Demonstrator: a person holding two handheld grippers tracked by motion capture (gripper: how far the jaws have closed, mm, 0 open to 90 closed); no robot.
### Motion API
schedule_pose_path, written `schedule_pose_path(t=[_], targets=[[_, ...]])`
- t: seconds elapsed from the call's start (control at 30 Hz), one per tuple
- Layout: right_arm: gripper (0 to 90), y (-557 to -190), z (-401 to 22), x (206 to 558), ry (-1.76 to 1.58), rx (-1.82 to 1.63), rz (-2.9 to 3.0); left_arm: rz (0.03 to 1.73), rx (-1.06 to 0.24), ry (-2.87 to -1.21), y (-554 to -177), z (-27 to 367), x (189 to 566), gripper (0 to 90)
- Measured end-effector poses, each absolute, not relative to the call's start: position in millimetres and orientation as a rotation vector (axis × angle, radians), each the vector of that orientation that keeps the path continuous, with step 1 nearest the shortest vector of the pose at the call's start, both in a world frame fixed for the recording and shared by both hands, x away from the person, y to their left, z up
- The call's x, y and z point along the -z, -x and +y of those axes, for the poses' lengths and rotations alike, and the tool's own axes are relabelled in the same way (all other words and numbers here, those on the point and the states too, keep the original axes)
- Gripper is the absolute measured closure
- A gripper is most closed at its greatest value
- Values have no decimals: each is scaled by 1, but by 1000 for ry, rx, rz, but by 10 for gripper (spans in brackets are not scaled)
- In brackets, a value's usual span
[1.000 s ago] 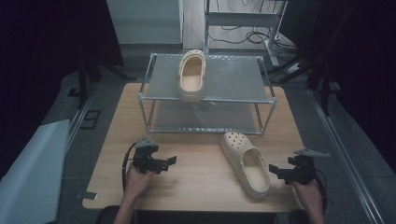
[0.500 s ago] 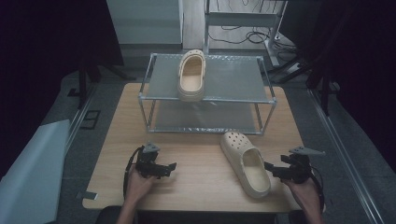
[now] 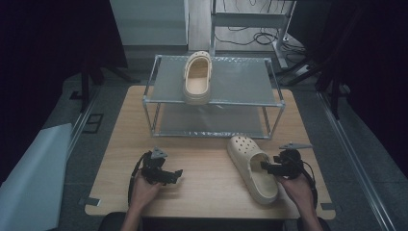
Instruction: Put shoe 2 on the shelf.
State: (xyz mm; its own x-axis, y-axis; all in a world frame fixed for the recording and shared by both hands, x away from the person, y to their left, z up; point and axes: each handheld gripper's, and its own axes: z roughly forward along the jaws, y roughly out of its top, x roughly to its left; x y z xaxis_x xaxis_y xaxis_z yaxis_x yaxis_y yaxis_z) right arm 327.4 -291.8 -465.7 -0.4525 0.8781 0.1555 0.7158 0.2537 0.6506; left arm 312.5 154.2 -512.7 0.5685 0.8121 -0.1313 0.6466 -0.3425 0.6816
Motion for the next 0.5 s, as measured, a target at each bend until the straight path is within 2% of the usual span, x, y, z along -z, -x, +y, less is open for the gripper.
schedule_pose_path(t=[0.13,0.3,0.5], targets=[[495,-337,-280,465,-1493,-910,2348,1158,-309,-2113,-312,153,513,0],[706,-344,-267,462,-1495,-753,2393,1145,-317,-2135,-312,149,514,0],[750,-349,-277,460,-1602,-773,2372,1142,-318,-2141,-311,149,514,0]])
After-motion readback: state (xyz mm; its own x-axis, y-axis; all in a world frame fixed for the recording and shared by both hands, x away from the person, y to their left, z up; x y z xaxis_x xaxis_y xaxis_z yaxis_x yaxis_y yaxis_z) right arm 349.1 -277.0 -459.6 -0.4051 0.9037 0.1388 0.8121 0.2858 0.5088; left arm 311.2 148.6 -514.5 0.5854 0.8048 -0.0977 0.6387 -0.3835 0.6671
